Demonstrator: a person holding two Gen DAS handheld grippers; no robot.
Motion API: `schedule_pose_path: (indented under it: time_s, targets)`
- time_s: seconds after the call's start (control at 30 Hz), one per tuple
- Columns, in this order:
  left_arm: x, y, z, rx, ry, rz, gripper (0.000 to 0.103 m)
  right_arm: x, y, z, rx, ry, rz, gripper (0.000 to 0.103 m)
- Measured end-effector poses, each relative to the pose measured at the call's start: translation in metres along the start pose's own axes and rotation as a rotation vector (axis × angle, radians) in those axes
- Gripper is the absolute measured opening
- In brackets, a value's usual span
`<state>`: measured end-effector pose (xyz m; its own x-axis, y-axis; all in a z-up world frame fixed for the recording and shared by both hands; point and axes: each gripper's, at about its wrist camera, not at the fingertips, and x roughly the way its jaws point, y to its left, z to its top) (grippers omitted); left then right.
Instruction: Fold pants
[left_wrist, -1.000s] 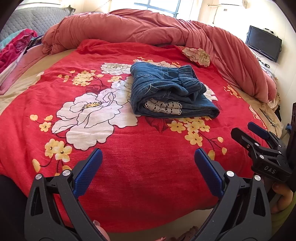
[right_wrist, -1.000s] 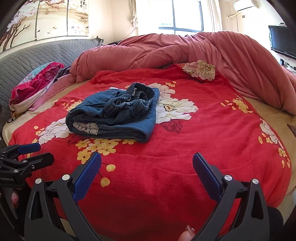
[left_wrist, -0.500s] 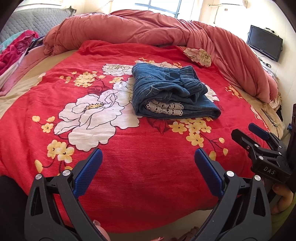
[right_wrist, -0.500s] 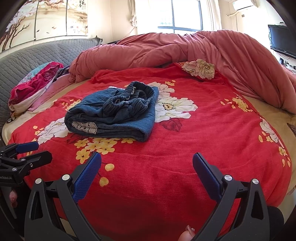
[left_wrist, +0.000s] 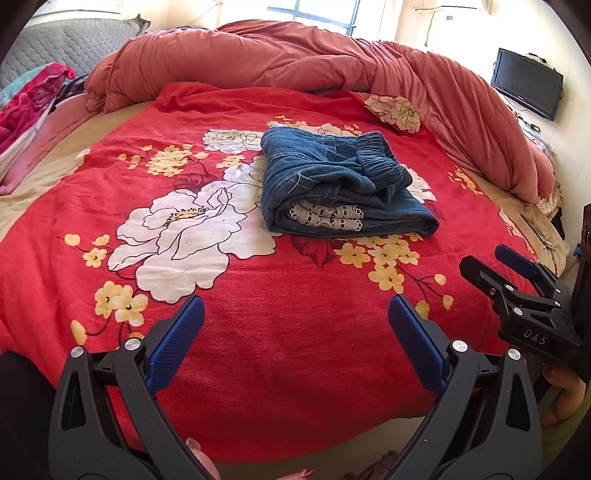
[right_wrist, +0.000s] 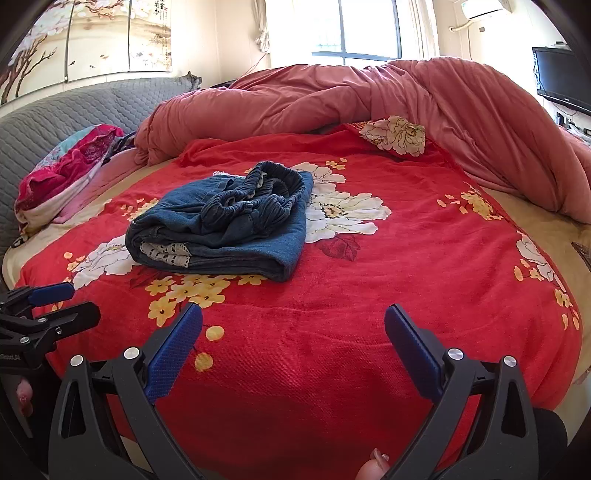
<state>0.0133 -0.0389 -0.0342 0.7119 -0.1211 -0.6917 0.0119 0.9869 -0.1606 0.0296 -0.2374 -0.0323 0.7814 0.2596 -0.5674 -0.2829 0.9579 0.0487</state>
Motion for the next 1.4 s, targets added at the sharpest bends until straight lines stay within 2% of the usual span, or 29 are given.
schedule_pose_path:
  time_s: [0.83,1.13,1.27,1.33,1.4]
  targets:
    - [-0.0018,0.0000,0.0005,0.010,0.009,0.010,0.093,0.0025,-0.0006,-0.0002,-0.006,0.010,-0.017,0.098]
    - [0.0013,0.0038,0.0004,-0.015,0.039,-0.003,0.093,0.0043,-0.0018,-0.0001,-0.009,0.017,-0.017,0.098]
    - [0.0008,0.0067,0.0016,-0.039,0.039,-0.031,0.093,0.0045,-0.0017,-0.0002,-0.013,0.019,-0.019,0.098]
    - [0.0010,0.0053,0.0022,-0.032,0.043,-0.014,0.093,0.0045,-0.0018,-0.0002,-0.012,0.020,-0.022,0.098]
    - [0.0020,0.0033,0.0035,-0.013,0.049,0.042,0.093,0.0049,-0.0021,0.0001,-0.010,0.022,-0.021,0.098]
